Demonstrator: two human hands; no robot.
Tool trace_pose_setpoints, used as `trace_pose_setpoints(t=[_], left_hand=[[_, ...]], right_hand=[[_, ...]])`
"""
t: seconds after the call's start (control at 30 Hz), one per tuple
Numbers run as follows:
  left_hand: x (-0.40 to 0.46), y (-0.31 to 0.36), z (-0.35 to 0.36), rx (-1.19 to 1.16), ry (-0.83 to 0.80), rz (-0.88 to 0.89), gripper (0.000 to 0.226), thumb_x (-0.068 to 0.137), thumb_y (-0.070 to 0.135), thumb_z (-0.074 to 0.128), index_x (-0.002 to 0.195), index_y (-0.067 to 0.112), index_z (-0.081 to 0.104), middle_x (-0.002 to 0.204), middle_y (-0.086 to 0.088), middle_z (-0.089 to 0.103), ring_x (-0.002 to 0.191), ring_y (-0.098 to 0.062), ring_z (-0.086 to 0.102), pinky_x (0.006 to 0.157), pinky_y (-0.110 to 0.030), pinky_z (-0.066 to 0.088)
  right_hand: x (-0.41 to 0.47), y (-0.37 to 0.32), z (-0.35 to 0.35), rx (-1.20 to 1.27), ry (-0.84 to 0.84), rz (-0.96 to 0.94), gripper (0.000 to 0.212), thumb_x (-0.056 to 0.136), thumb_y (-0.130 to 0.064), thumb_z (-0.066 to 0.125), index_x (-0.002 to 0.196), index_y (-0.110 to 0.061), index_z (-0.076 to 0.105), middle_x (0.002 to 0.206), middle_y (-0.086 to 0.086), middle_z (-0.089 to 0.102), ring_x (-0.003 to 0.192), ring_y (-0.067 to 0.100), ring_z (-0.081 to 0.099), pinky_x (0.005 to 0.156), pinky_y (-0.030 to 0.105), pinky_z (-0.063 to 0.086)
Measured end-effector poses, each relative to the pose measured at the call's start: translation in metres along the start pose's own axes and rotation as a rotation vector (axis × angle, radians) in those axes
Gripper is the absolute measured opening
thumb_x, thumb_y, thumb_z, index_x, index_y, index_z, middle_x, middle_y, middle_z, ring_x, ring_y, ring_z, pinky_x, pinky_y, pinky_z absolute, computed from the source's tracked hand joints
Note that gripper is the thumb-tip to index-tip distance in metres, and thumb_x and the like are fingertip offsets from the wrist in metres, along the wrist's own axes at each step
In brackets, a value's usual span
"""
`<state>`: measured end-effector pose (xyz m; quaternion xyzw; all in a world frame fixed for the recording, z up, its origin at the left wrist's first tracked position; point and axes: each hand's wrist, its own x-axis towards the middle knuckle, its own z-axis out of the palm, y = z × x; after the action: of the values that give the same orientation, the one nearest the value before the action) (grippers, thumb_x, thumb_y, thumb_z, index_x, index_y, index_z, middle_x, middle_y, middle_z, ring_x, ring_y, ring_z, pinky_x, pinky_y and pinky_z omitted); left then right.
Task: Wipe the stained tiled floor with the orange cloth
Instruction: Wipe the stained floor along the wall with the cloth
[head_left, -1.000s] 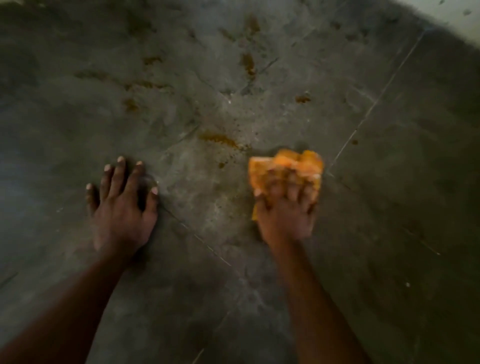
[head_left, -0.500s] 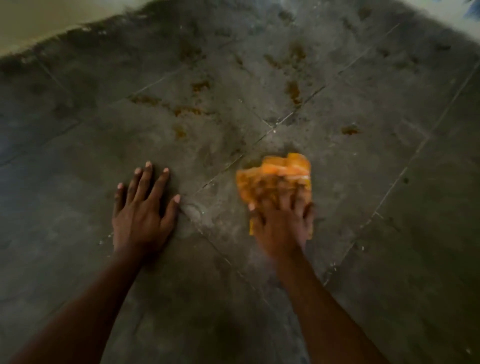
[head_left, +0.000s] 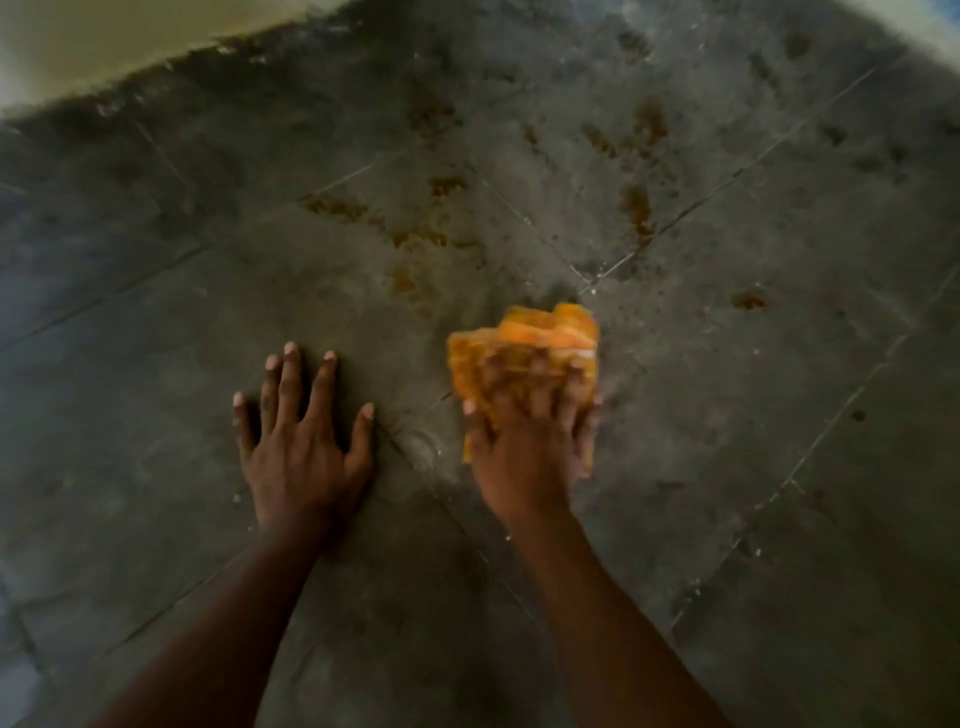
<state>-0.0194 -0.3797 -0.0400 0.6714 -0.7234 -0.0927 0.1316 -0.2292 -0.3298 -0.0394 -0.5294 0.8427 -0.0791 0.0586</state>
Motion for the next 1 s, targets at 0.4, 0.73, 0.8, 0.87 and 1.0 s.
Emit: trace_pose_setpoints(t=[0.4,0.73,0.8,0.87,1.0], left_hand=[[0.003,-0.008,0.002,-0.051,-0.034,0.022,0.077,0.097,0.063,0.038,0.166,0.031,0.024,0.177,0.000,0.007,0.164,-0.018,0.000,0.131,-0.054,0.000],[0.006,-0.012,0.003,-0.156,0.021,-0.022,0.076,0.095,0.049,0.044,0.164,0.019,0.033,0.175,0.001,0.018,0.163,-0.015,0.010,0.131,-0.053,0.009],[0.005,-0.009,0.004,-0.135,0.016,-0.010,0.076,0.095,0.048,0.044,0.164,0.018,0.031,0.175,0.000,0.017,0.163,-0.015,0.009,0.131,-0.053,0.009],[0.007,-0.011,0.004,-0.122,0.012,0.000,0.076,0.096,0.047,0.044,0.165,0.018,0.030,0.176,0.000,0.015,0.163,-0.016,0.007,0.131,-0.053,0.008],[0.008,-0.012,0.009,-0.109,0.000,0.012,0.077,0.096,0.048,0.044,0.165,0.018,0.029,0.176,-0.001,0.015,0.163,-0.017,0.008,0.132,-0.050,0.006]], right_hand=[[0.027,0.018,0.000,-0.060,0.003,0.191,0.063,0.097,-0.070,0.029,0.157,-0.050,0.030,0.173,0.004,0.018,0.157,0.046,0.009,0.123,0.068,0.010],[0.013,0.041,-0.032,-0.175,-0.126,-0.444,0.058,0.091,-0.067,0.047,0.146,-0.047,0.047,0.160,0.008,0.042,0.145,0.044,0.039,0.108,0.063,0.036],[0.047,0.044,-0.026,-0.201,-0.087,-0.219,0.063,0.089,-0.071,0.044,0.142,-0.038,0.050,0.154,0.023,0.042,0.137,0.053,0.042,0.106,0.068,0.037],[0.080,0.015,-0.015,-0.138,-0.006,-0.099,0.071,0.091,-0.074,0.041,0.150,-0.034,0.045,0.163,0.026,0.029,0.146,0.056,0.028,0.111,0.071,0.029],[0.114,-0.061,0.002,-0.059,-0.031,-0.127,0.083,0.093,-0.077,0.031,0.161,-0.029,0.029,0.173,0.012,0.016,0.158,0.046,0.000,0.123,0.068,0.004]])
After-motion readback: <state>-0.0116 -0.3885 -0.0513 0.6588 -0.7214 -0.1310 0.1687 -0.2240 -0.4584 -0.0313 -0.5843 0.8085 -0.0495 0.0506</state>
